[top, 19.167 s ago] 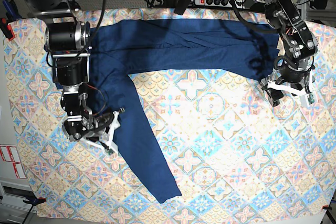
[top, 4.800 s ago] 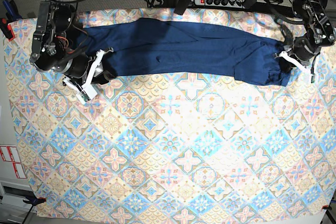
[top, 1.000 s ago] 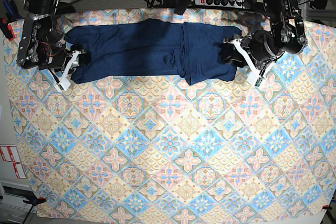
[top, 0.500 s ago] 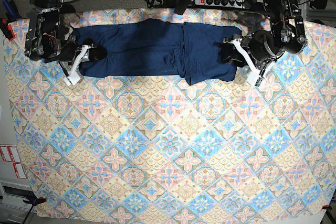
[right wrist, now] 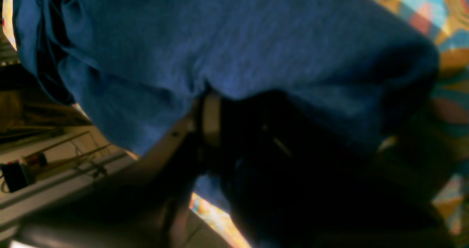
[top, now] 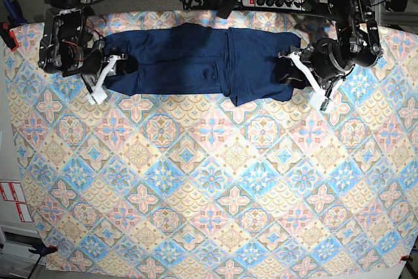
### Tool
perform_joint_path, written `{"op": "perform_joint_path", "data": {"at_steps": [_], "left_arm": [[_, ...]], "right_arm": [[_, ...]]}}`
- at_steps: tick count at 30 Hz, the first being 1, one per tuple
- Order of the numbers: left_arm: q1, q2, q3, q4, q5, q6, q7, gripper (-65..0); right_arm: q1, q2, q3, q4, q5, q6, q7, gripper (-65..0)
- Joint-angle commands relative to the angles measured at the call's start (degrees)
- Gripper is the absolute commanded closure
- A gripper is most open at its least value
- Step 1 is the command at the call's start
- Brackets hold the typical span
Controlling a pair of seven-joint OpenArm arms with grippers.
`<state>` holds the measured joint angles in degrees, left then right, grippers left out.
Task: Fold the T-shirt properly
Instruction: 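Grasp both band ends with both grippers, then lift the band end with the right gripper and fold it toward the left gripper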
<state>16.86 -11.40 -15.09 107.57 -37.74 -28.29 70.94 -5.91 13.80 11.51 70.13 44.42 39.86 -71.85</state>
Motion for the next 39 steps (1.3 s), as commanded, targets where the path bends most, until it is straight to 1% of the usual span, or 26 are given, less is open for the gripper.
{"op": "perform_joint_path", "data": {"at_steps": [1, 5, 6, 8, 10, 12, 14, 17, 20, 21, 26, 28, 32, 33, 36, 39], "left_arm": [[-0.12, -0.34, -0.16, 0.87, -1.08, -0.06, -0.91, -27.5], [-0.38, -0.34, -0.16, 0.87, -1.34, -0.06, -1.27, -27.0], [-0.38, -0.25, -0.16, 0.87, -1.43, -0.06, -1.27, -25.5], [-0.47, -0.16, -0.25, 0.96, -1.43, -0.06, -1.27, -21.1], [-0.91, -0.07, -0.25, 1.05, -1.52, -0.06, -1.27, -14.7], [-1.08, 0.80, -0.42, 1.05, -1.52, -0.06, -1.27, -9.1], [-1.08, 1.42, -2.09, 1.05, -1.52, -0.06, -1.27, -6.4], [-1.17, 2.91, -4.38, 1.05, -1.52, -0.06, -1.27, -6.8], [-1.17, 3.62, -6.67, 1.05, -1.52, -0.06, -1.18, -7.3], [-1.26, 3.79, -7.37, 1.05, -1.52, -0.06, -1.18, -7.1], [-2.40, 3.79, -8.07, 1.05, -1.52, -0.15, -1.18, -6.7], [-2.49, 3.79, -8.07, 1.05, -1.52, -0.15, -1.27, -6.5], [-2.49, 3.79, -8.07, 1.05, -1.52, -0.06, -1.27, -1.4], [-2.49, 3.79, -8.07, 1.05, -1.52, -0.06, -1.27, -0.2], [-2.40, 3.62, -8.16, 1.05, -1.43, -0.06, -1.27, 0.0], [-2.40, 3.35, -8.16, 1.05, -1.43, -0.06, -1.27, 0.0]], "right_arm": [[0.15, 0.40, -0.12, 0.33, -0.34, 0.14, -1.07, -8.0], [0.59, 0.31, 0.49, 0.25, -0.34, 0.14, -1.07, -1.9], [1.21, 0.31, 0.67, 0.25, -0.34, 0.14, -1.07, -0.2], [3.23, 0.31, 1.55, 0.25, -0.34, 0.14, -1.07, -0.3], [4.90, 0.31, 3.31, 0.16, -0.42, 0.14, -1.07, -0.5], [6.31, 0.31, 5.15, -0.46, -0.42, 0.14, -1.07, -0.5], [8.07, 0.31, 6.47, -2.30, -0.51, 0.14, -1.07, -0.4], [9.56, 0.40, 8.23, -5.56, -0.60, 0.14, -1.07, -0.4], [12.29, 0.83, 8.93, -7.93, -0.78, 0.14, -0.98, -0.4], [13.17, 1.63, 9.02, -8.46, -0.86, 0.14, -0.72, -0.4], [17.47, 3.03, 8.93, -10.57, -1.04, 0.14, -0.54, -0.4], [18.88, 3.47, 8.93, -10.39, -2.45, 0.14, -0.54, -0.4], [20.29, 3.56, 8.93, -9.95, -4.03, 0.14, -0.89, -0.4], [20.29, 3.56, 8.93, -9.07, -3.94, 0.14, -0.98, -0.4], [19.67, 3.56, 8.32, -3.45, -3.94, 0.14, -1.07, -0.4], [15.71, 3.38, 5.59, 3.85, -3.94, 0.14, -1.60, -0.4]]}}
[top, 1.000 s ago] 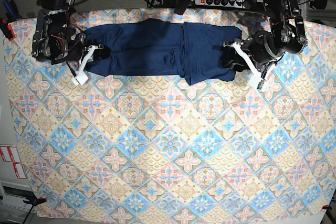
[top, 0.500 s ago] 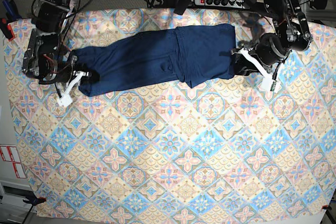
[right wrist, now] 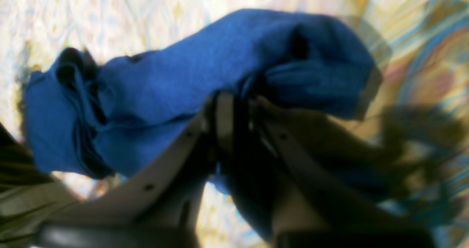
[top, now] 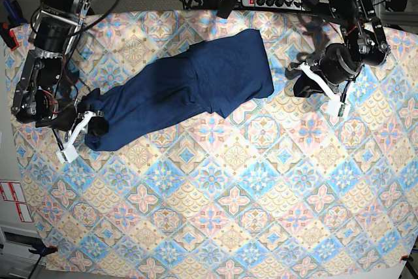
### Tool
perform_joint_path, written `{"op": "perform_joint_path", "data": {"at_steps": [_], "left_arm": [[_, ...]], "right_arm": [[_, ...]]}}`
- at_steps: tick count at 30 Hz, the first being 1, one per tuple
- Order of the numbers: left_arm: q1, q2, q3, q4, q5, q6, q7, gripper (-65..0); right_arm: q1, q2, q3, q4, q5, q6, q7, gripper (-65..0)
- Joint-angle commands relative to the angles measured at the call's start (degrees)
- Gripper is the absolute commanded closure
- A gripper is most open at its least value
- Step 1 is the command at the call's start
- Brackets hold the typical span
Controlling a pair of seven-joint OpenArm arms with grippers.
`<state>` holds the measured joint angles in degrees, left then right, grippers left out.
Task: Fold the T-shirt properly
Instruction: 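Lift the band end with the right gripper and fold it toward the left gripper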
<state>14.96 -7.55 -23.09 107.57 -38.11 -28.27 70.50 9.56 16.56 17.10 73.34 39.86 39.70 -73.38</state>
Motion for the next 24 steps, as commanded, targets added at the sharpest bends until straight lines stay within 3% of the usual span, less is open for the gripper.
{"op": "perform_joint_path", "data": {"at_steps": [1, 7, 12, 21, 24], "left_arm": [[-0.50, -0.49, -0.16, 1.05, -0.97, -0.08, -0.83, 0.0], [-0.50, -0.40, -0.16, 1.05, -0.97, -0.08, -0.83, 0.0], [-0.24, -0.49, -0.16, 1.05, -0.88, -0.08, -0.83, 0.0], [0.82, -0.14, -4.38, 1.05, -0.97, -0.08, -0.83, 0.0], [0.82, -0.14, -5.70, 1.05, -0.97, -0.08, -0.74, 0.0]], "right_arm": [[-0.90, 0.37, -1.32, 2.92, 0.72, 0.30, -0.15, -0.4], [-7.32, -3.77, -11.43, 15.67, 0.63, 0.30, 0.02, -0.4], [-8.46, -5.35, -21.89, 23.67, 0.36, 0.30, 0.11, -0.3], [-8.29, -10.27, -29.98, 25.25, 0.54, 0.30, -0.15, -0.3], [-8.20, -10.53, -33.15, 25.34, 0.54, 0.30, -0.15, -0.3]]}}
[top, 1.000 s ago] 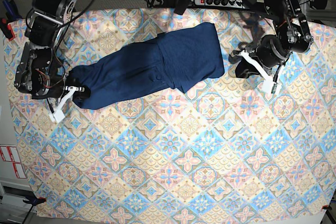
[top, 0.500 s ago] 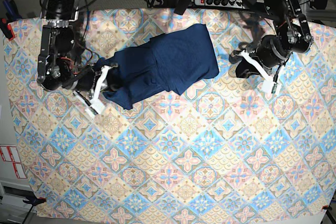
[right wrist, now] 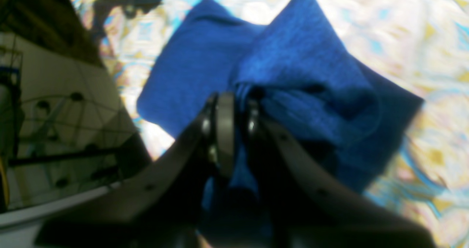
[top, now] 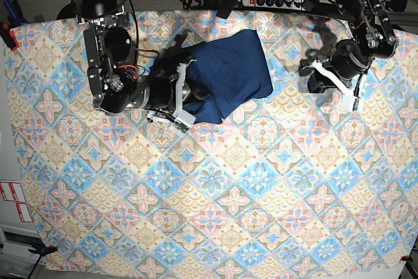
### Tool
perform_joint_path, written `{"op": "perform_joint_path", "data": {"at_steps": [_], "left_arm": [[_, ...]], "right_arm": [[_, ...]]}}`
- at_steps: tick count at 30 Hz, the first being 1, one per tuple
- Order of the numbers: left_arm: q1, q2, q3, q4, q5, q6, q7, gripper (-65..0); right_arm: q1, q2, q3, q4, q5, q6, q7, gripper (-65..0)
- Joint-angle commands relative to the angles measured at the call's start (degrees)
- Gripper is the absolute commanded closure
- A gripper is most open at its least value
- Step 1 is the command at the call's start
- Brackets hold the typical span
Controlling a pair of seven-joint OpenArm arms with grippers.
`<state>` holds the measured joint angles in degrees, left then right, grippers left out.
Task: Fold the T-shirt properly
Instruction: 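Lift the band end with the right gripper and fold it toward the left gripper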
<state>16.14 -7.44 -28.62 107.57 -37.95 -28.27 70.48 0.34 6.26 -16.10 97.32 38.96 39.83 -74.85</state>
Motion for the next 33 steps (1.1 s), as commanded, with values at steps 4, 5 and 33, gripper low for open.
{"op": "perform_joint_path", "data": {"at_steps": [4, 5, 33], "left_arm": [[-0.36, -0.34, -1.40, 1.05, -1.12, -0.08, -0.46, 0.0], [-0.36, -0.34, -1.40, 1.05, -1.12, -0.08, -0.46, 0.0], [0.08, -0.16, -1.05, 1.05, -0.86, -0.08, -0.72, 0.0]], "right_arm": [[2.43, -0.68, -5.48, 2.68, 1.17, 0.17, 1.31, -0.3], [2.52, -0.68, -6.01, 2.68, 1.17, 0.17, 1.31, -0.3], [13.60, -0.94, -18.58, -4.61, 1.00, 0.17, 1.75, -16.9]]}}
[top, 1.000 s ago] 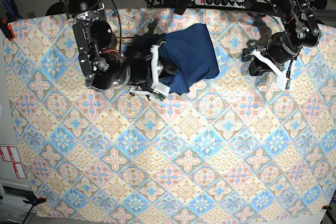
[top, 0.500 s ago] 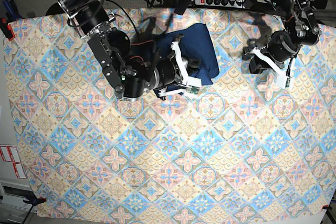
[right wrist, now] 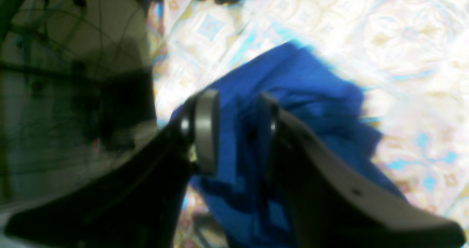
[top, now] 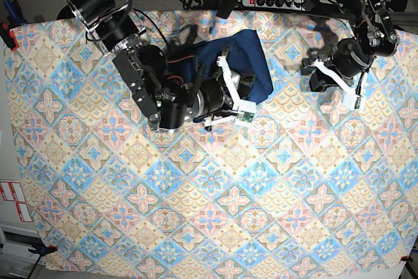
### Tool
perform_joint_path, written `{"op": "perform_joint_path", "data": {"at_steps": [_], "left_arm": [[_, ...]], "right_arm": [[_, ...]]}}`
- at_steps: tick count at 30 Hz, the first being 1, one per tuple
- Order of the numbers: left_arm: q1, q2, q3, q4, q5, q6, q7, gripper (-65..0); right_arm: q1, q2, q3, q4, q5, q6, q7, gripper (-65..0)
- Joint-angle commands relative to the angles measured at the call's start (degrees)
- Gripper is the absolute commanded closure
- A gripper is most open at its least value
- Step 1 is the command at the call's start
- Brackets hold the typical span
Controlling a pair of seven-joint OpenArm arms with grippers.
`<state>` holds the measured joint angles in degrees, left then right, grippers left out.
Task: Fold the T-shirt properly
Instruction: 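Lift the band end with the right gripper and fold it toward the left gripper, then press the folded bundle with the right gripper and bring the left gripper over it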
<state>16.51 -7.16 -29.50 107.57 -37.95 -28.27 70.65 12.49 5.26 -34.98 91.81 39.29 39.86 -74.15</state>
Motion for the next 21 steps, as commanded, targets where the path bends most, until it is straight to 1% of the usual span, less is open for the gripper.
{"op": "perform_joint_path", "data": {"at_steps": [1, 3, 4, 7, 9, 12, 15, 17, 21], "left_arm": [[-0.29, -0.45, -0.17, 1.05, -0.86, -0.08, -0.89, 0.0], [-0.21, -0.45, -0.17, 1.05, -0.86, -0.08, -0.89, 0.0], [-0.21, -0.45, -0.17, 1.05, -0.86, -0.08, -0.89, 0.0], [-0.03, -0.45, -0.17, 1.05, -1.03, -0.08, -0.89, 0.0], [-0.03, -0.45, -0.17, 1.05, -1.03, -0.08, -0.89, 0.0], [-0.12, -0.45, -0.17, 1.05, -1.03, -0.08, -0.89, 0.0], [-0.29, -0.36, -0.09, 1.05, -1.03, -0.08, -0.89, 0.0], [-0.29, -0.36, -0.09, 1.05, -1.03, -0.08, -0.89, 0.0], [-0.29, -0.36, -0.09, 1.05, -1.03, -0.08, -0.89, 0.0]], "right_arm": [[1.44, 0.24, 2.41, 0.89, 0.67, 0.14, 1.05, -16.9], [1.35, 0.77, 6.45, 0.89, -0.12, 0.14, 1.05, -16.8], [1.18, 1.56, 7.77, 0.89, -1.53, 0.14, 1.05, -16.8], [1.09, 2.96, 8.92, 0.89, -8.30, 0.14, 1.05, -15.2], [0.92, 3.75, 8.74, 0.89, -13.84, 0.14, 1.05, -11.4], [-1.55, 3.75, 8.74, 0.81, -18.58, 0.14, 1.05, -4.9], [-2.86, 3.67, 7.86, 0.81, -18.85, 0.14, 1.05, -4.2], [-3.22, 3.67, 5.75, 0.81, -18.94, 0.14, 1.05, -4.2], [-3.22, 3.67, -1.90, 0.81, -19.20, 0.14, 1.05, -4.2]]}}
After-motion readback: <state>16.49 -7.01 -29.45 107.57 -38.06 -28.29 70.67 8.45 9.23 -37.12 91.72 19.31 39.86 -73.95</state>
